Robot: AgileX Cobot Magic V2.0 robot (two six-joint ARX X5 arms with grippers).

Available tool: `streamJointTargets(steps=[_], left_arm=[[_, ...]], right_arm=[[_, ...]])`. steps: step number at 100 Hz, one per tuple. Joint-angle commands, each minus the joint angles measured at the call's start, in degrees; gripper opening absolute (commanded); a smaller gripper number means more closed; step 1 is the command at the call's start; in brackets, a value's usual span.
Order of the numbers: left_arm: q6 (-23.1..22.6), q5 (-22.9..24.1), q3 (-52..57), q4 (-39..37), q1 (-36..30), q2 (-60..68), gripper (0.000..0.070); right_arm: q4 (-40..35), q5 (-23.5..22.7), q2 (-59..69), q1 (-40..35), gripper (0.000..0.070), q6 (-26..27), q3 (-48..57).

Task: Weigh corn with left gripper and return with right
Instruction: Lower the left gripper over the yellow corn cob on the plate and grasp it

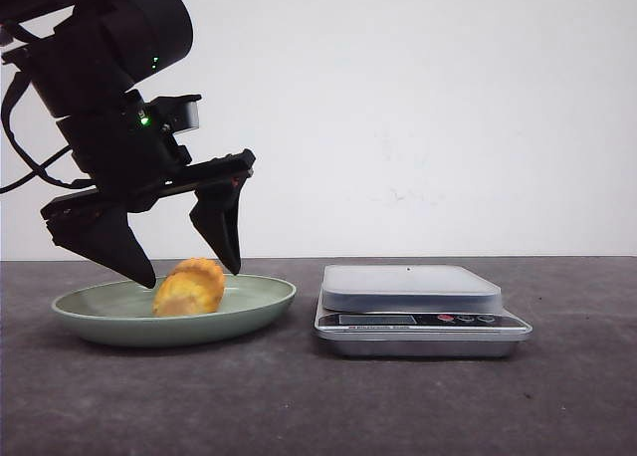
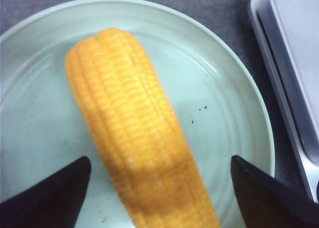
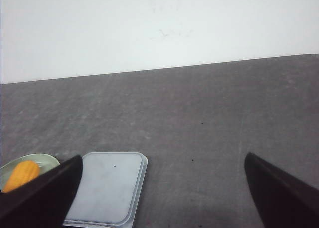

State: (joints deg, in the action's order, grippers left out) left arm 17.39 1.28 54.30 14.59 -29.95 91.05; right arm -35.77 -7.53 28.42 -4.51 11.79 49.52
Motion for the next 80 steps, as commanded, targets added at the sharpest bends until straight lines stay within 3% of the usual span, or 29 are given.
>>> streamJointTargets(steps=[1, 10, 31, 48, 52, 63, 76, 80], left_arm=[[0.02, 0.37, 0.83, -0.26, -0.74, 1.18, 0.0463], [0.02, 0.46, 0.83, -0.31, -0.87, 1.20, 0.0335], [0.39, 0.46, 0.83, 0.28, -0.87, 3.30, 0.0440], [0.90, 0.46, 0.83, 0.44, -0.87, 4.96, 0.0417], [0.87, 0.46, 0.83, 0.31, -0.87, 4.96, 0.0366], [0.66, 0.46, 1.09, 0.24, -0.87, 4.76, 0.0141], [-1.27, 0.44, 1.68, 0.87, -1.16, 3.13, 0.0006], [-1.53, 0.44, 1.70, 0.79, -1.46, 2.10, 0.0002]], right_arm=[[0.42, -0.07, 0.33, -0.24, 0.0661, -0.44, 0.85], [0.42, -0.07, 0.33, -0.24, 0.0660, -0.44, 0.85], [0.42, -0.07, 0.28, -0.24, 0.0660, -0.44, 0.85], [0.35, -0.02, 0.28, -0.24, 0.0660, -0.50, 0.85], [0.31, 0.00, 0.28, -0.24, 0.0660, -0.59, 0.85], [0.28, 0.04, 0.28, -0.24, 0.0660, -0.66, 0.85], [0.28, 0.02, 0.28, -0.24, 0.0660, -0.66, 0.85], [0.22, 0.04, 0.28, -0.24, 0.0660, -0.66, 0.85]])
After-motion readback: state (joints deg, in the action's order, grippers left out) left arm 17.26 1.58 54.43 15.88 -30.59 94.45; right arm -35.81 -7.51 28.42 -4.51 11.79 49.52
